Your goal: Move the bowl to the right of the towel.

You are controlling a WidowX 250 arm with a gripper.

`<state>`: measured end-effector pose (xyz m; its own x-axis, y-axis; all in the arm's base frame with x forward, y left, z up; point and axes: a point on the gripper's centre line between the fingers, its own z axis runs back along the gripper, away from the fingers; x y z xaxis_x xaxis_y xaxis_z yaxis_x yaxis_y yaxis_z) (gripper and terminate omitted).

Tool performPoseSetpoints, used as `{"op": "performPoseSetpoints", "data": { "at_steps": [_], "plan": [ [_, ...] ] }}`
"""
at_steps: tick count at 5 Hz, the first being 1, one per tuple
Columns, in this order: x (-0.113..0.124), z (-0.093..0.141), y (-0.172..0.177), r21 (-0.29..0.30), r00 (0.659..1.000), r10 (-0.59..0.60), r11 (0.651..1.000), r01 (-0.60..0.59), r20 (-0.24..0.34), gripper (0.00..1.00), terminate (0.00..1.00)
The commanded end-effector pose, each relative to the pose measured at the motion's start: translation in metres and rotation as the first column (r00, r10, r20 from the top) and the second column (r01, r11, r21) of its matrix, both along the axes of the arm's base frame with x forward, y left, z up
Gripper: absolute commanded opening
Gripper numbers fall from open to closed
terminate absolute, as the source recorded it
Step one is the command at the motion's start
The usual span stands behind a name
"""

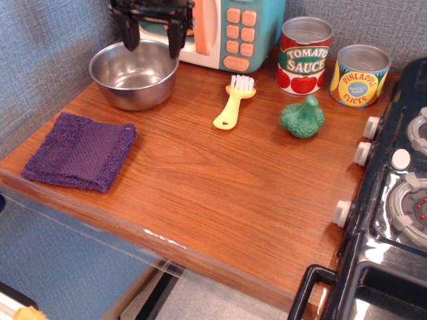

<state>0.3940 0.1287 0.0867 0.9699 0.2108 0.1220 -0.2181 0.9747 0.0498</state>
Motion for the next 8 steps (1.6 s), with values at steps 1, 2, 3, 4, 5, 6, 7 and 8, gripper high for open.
{"op": "performPoseSetpoints", "data": {
  "at_steps": [1,2,3,4,5,6,7,8],
  "plan": [
    [0.019,-0.022,-0.002,-0.059,1.000,0.005,0.998,-0.007,-0.026,1.00,0.00],
    [0.015,-0.047,0.001,-0.096,0.996,0.018,0.995,-0.026,-0.087,1.00,0.00],
    [0.012,-0.052,0.004,-0.101,0.995,0.022,0.994,-0.032,-0.100,0.00,0.00],
    [0.011,-0.044,0.003,-0.090,0.997,0.004,0.996,-0.011,-0.083,0.00,0.00],
    [0.008,-0.035,0.002,-0.074,0.998,-0.011,0.997,0.007,-0.057,0.00,0.00],
    [0.009,-0.021,0.000,-0.052,1.000,-0.017,0.999,0.016,-0.023,0.00,0.00],
    [0.010,0.012,-0.007,-0.020,0.997,-0.057,0.998,0.058,0.051,0.00,0.00],
    [0.002,0.061,-0.044,0.032,0.961,-0.209,0.978,0.206,0.182,0.00,0.00]
  ]
}}
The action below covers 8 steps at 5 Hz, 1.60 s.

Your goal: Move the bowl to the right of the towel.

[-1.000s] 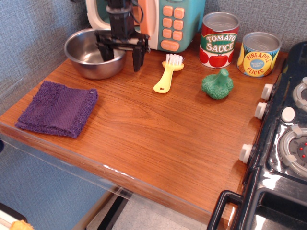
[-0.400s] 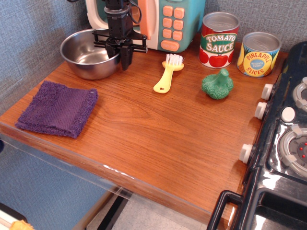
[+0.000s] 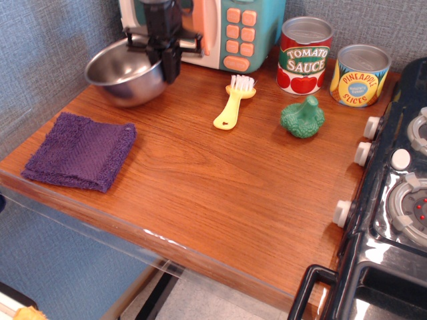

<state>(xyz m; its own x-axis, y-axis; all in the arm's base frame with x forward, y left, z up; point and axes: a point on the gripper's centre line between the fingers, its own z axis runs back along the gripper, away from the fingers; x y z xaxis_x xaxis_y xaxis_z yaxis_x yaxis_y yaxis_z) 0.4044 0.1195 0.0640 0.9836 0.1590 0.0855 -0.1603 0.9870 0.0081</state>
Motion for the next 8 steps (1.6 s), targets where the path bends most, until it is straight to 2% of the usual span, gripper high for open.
{"op": "performPoseSetpoints", "data": {
  "at_steps": [1,2,3,4,5,6,8],
  "plan": [
    [-0.042,0.109,-0.084,0.103,0.906,-0.332,0.943,0.316,0.262,0.00,0.00],
    [-0.096,0.090,-0.127,0.092,0.836,-0.504,0.863,0.497,0.218,0.00,0.00],
    [-0.136,0.065,-0.173,0.097,0.801,-0.585,0.811,0.577,0.125,0.00,0.00],
    [-0.157,0.037,-0.204,0.102,0.800,-0.600,0.797,0.595,0.025,0.00,0.00],
    [-0.169,0.019,-0.209,0.091,0.780,-0.625,0.776,0.625,-0.030,0.00,0.00],
    [-0.174,0.002,-0.209,0.083,0.783,-0.613,0.779,0.621,-0.106,0.00,0.00],
    [-0.179,-0.013,-0.184,0.075,0.827,-0.531,0.831,0.551,-0.188,0.00,0.00]
  ]
}}
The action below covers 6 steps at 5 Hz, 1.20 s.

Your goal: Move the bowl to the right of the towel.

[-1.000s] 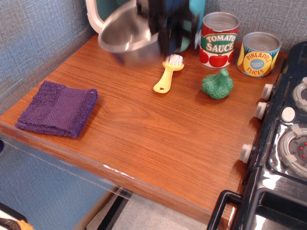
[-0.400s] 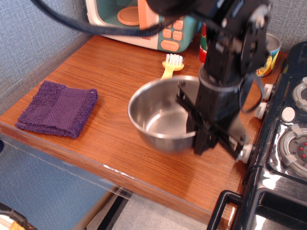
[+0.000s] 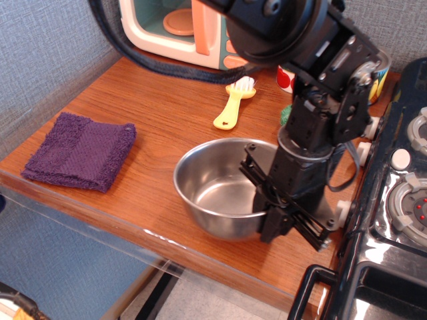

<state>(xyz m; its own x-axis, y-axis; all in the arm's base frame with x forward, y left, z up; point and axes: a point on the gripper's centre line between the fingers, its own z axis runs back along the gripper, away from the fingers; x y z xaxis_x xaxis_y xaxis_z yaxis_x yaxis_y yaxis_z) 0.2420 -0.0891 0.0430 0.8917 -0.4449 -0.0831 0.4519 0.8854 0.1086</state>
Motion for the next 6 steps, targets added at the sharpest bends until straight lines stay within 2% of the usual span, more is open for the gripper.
{"op": "performPoseSetpoints", "data": {
  "at_steps": [1,2,3,4,5,6],
  "plan": [
    [-0.018,0.006,0.028,0.019,0.998,0.058,0.998,-0.057,-0.014,1.00,0.00],
    [-0.017,0.010,0.029,0.012,0.998,0.058,0.998,-0.057,-0.014,1.00,0.00],
    [-0.015,0.026,0.029,-0.034,0.998,0.060,0.998,-0.060,0.005,1.00,0.00],
    [-0.014,0.074,0.035,-0.150,0.984,0.140,0.981,-0.124,0.106,1.00,0.00],
    [-0.010,0.115,0.064,-0.196,0.941,0.300,0.943,-0.267,0.158,1.00,0.00],
    [0.003,0.104,0.086,-0.201,0.929,0.350,0.925,-0.322,0.123,1.00,0.00]
  ]
}}
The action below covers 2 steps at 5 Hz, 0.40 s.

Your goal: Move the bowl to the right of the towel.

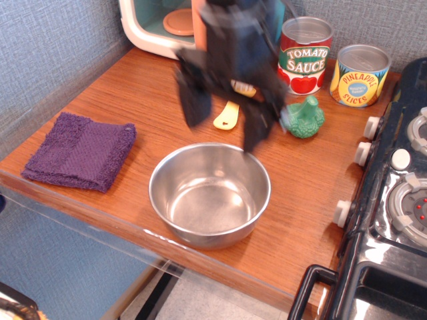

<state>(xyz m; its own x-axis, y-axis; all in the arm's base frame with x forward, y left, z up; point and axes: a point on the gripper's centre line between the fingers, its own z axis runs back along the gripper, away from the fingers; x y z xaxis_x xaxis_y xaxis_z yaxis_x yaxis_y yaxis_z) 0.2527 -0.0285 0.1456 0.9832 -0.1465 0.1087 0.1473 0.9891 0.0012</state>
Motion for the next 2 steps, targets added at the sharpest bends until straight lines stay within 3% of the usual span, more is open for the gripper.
{"op": "performPoseSetpoints", "data": {
  "at_steps": [1,2],
  "plan": [
    [-0.0013,-0.0155,0.0340,0.010,0.999,-0.001,1.000,0.002,-0.035,1.00,0.00],
    [-0.0017,-0.0195,0.0359,0.042,0.999,-0.026,0.999,0.027,-0.020,1.00,0.00]
  ]
}}
